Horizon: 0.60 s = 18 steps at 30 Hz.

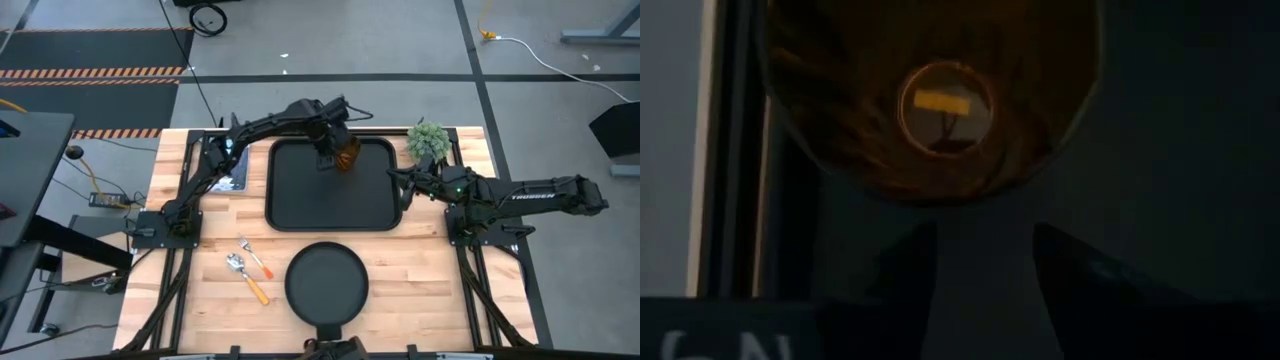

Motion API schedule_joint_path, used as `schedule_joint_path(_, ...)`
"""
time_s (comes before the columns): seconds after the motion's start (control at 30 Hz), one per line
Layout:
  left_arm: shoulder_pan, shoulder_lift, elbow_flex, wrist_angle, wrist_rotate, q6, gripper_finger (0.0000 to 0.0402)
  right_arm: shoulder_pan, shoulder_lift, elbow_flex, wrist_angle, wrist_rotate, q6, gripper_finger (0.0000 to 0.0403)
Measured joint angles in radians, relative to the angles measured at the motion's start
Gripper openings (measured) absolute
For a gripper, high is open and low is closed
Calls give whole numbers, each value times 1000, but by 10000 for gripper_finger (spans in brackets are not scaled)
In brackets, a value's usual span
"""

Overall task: Pick and place plate/cup/fork/spoon on tray
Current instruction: Put the brown cup on the top right of the black serving tray

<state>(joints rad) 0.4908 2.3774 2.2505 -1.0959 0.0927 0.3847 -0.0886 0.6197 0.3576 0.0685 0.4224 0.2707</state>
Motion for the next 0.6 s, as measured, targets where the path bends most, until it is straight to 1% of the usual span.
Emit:
schedule_joint_path(0.07, -4, 17, 0, 19, -21, -6, 176, 7, 0, 0, -1, 4, -2, 22)
schedule_joint_path(0.3, -15, 73, 0, 99, -38, -8, 176, 18, 0, 0, 9, 6, -1, 22)
schedule_joint_path(0.6, -30, 78, 0, 186, -38, -7, 176, 18, 0, 0, 19, 7, -1, 22)
